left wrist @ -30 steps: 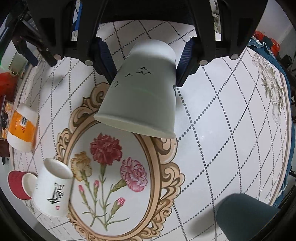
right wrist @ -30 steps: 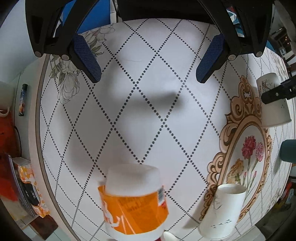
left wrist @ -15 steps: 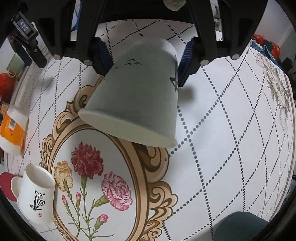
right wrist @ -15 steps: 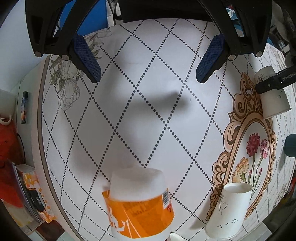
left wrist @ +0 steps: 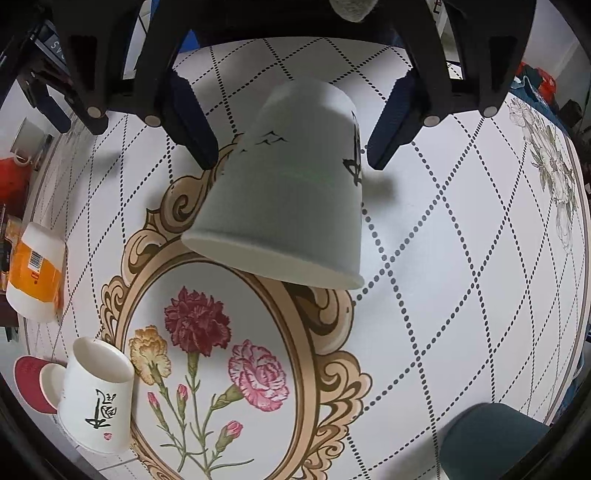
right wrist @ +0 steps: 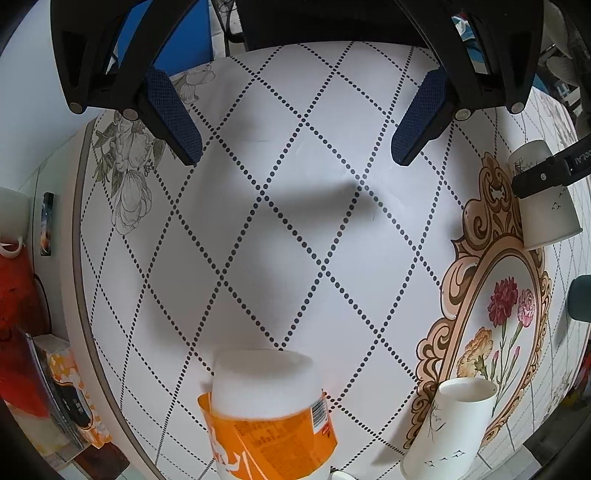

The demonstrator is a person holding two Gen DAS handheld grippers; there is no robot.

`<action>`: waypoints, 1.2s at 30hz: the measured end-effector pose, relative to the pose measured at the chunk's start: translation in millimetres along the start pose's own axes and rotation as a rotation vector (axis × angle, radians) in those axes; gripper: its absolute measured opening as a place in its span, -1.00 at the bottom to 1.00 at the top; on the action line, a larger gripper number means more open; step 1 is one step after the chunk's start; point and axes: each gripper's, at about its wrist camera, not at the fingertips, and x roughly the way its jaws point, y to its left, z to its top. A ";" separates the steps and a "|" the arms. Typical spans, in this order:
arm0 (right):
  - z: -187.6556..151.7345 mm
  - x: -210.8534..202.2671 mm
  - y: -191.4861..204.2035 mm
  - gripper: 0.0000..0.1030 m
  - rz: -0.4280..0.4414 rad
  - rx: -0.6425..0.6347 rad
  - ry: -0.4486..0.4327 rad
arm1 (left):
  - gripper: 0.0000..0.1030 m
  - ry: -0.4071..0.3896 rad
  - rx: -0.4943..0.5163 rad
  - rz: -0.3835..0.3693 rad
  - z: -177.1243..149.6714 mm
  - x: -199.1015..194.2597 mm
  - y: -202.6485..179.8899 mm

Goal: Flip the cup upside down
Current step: 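Lift the white cup with the left gripper and carry it toward the right gripper, then grasp the white cup with the right gripper while the left gripper releases it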

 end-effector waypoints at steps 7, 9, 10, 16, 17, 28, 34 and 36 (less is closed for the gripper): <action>-5.7 -13.4 -2.7 1.00 0.008 0.004 -0.003 | 0.60 -0.041 0.011 0.010 -5.0 -26.0 -6.9; -9.6 -21.2 -3.2 1.00 0.016 0.004 -0.010 | 0.60 -0.071 0.024 0.026 -9.1 -42.2 -10.4; -11.6 -26.0 -2.9 1.00 0.023 0.002 -0.014 | 0.60 -0.092 0.033 0.033 -12.3 -53.8 -12.8; -32.1 -79.3 9.0 1.00 0.069 -0.063 -0.099 | 0.60 -0.228 0.110 0.125 -41.4 -117.9 -22.7; -35.7 -88.4 11.4 1.00 0.076 -0.075 -0.113 | 0.60 -0.245 0.118 0.138 -47.3 -125.8 -18.0; -68.2 -174.6 43.1 1.00 0.190 -0.156 -0.222 | 0.60 -0.348 0.086 0.157 -103.4 -179.6 23.3; -77.8 -195.3 73.1 1.00 0.224 -0.201 -0.249 | 0.60 -0.369 0.036 0.157 -118.3 -193.1 53.9; -77.3 -195.5 87.0 1.00 0.228 -0.216 -0.244 | 0.60 -0.372 0.021 0.151 -119.8 -194.2 64.7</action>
